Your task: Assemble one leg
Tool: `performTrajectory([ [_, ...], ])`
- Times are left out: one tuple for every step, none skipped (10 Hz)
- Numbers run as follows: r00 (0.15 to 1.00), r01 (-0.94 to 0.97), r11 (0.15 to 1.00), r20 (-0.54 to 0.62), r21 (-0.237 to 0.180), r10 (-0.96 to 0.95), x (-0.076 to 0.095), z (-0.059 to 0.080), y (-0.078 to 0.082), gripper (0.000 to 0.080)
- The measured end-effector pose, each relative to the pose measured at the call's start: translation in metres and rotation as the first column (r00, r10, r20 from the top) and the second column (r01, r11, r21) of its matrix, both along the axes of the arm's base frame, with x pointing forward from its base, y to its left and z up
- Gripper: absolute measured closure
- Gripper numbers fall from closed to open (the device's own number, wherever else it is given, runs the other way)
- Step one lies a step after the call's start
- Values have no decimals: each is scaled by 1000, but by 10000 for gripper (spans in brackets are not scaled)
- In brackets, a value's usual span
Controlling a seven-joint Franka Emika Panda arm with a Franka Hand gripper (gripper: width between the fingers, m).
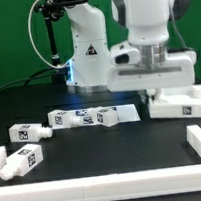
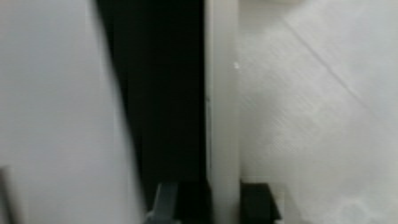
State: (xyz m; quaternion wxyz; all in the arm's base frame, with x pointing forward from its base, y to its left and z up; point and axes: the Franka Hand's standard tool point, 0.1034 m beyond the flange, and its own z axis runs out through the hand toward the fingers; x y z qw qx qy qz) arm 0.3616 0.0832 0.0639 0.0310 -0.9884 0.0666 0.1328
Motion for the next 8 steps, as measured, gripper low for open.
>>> performTrajectory([
  [1000,-5,1000,5,31,5,19,26,-23,743],
  [1000,9,999,6,47,-9,31,45,-40,743],
  [1000,12,999,23,46,-13,39,55,-45,743],
  [1000,12,999,24,46,-13,39,54,-44,743],
  [1000,13,999,21,46,-14,38,53,-45,743],
  [1000,13,999,21,46,-14,38,53,-45,743],
  [1000,-4,999,24,49,3,39,50,-47,743],
  [998,-61,996,25,62,60,44,34,-65,743],
])
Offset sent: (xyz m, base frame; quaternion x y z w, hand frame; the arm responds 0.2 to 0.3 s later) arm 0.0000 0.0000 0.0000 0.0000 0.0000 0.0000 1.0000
